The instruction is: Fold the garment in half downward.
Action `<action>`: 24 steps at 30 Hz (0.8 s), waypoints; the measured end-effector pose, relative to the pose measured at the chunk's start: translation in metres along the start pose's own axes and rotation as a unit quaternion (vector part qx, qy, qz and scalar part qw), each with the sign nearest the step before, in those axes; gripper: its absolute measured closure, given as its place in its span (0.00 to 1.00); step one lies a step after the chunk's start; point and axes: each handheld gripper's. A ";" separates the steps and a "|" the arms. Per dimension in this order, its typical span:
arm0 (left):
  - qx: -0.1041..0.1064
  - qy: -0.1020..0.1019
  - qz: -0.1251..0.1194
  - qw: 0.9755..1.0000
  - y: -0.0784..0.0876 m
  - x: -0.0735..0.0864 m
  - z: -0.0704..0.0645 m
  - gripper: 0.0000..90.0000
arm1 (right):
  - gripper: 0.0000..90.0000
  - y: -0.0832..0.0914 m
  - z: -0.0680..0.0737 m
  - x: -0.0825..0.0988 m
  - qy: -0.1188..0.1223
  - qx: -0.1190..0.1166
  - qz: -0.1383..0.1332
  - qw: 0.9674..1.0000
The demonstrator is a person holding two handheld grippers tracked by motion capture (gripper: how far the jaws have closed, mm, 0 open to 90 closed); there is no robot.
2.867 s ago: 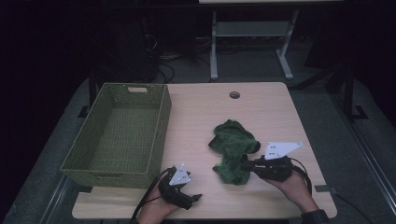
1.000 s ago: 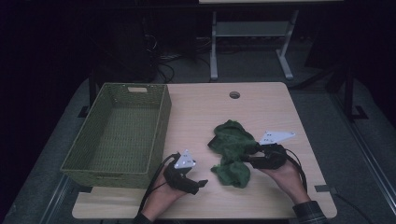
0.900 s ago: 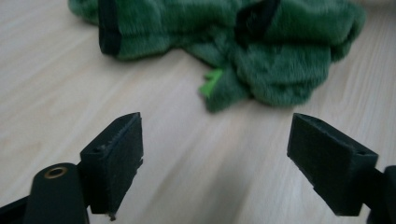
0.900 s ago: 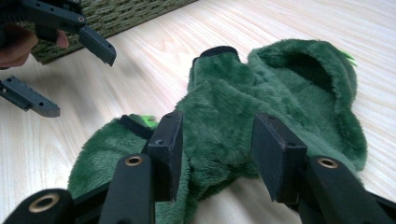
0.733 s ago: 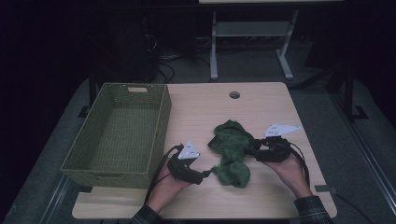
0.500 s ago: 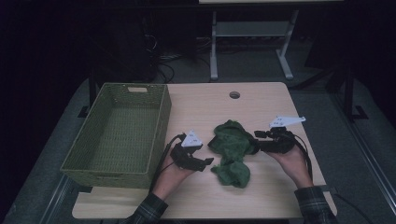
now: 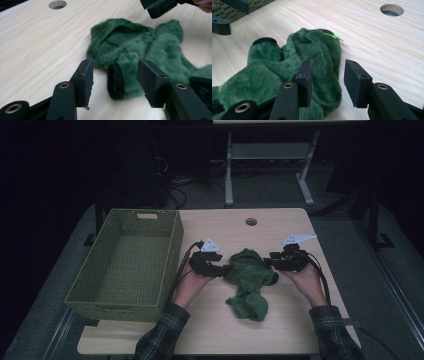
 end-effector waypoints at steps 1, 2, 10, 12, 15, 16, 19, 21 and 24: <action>-0.001 -0.001 0.002 1.000 -0.004 -0.001 0.003 0.53 | 0.65 -0.001 -0.001 -0.001 0.002 0.002 0.002 1.000; -0.003 0.000 0.000 1.000 -0.007 -0.002 0.005 0.54 | 0.65 -0.003 -0.002 -0.002 -0.003 0.003 0.004 1.000; 0.004 0.030 0.001 1.000 -0.036 -0.001 0.031 0.56 | 0.66 -0.020 -0.009 0.006 -0.013 -0.013 0.026 0.999; 0.003 0.037 0.003 0.999 -0.044 0.000 0.036 0.57 | 0.66 -0.024 -0.011 0.009 -0.014 -0.015 0.031 0.999; 0.010 0.037 0.007 0.999 -0.052 0.000 0.041 0.58 | 0.67 -0.029 -0.012 0.011 -0.014 -0.014 0.041 0.999; 0.014 0.039 0.008 0.999 -0.056 0.000 0.041 0.58 | 0.67 -0.030 -0.013 0.011 -0.013 -0.014 0.043 0.999; 0.021 0.035 0.013 0.999 -0.061 -0.001 0.039 0.58 | 0.69 -0.033 -0.014 0.013 -0.013 -0.012 0.050 0.999; 0.026 0.034 0.018 0.999 -0.068 -0.002 0.038 0.59 | 0.71 -0.034 -0.015 0.014 -0.013 -0.013 0.046 0.999; 0.034 0.034 0.026 0.999 -0.075 -0.003 0.038 0.62 | 0.73 -0.036 -0.015 0.015 -0.018 -0.013 0.055 0.998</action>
Point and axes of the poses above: each handheld gripper's, and its own axes: y roughly backward along the jaws, x roughly out of its underside, z roughly to its left
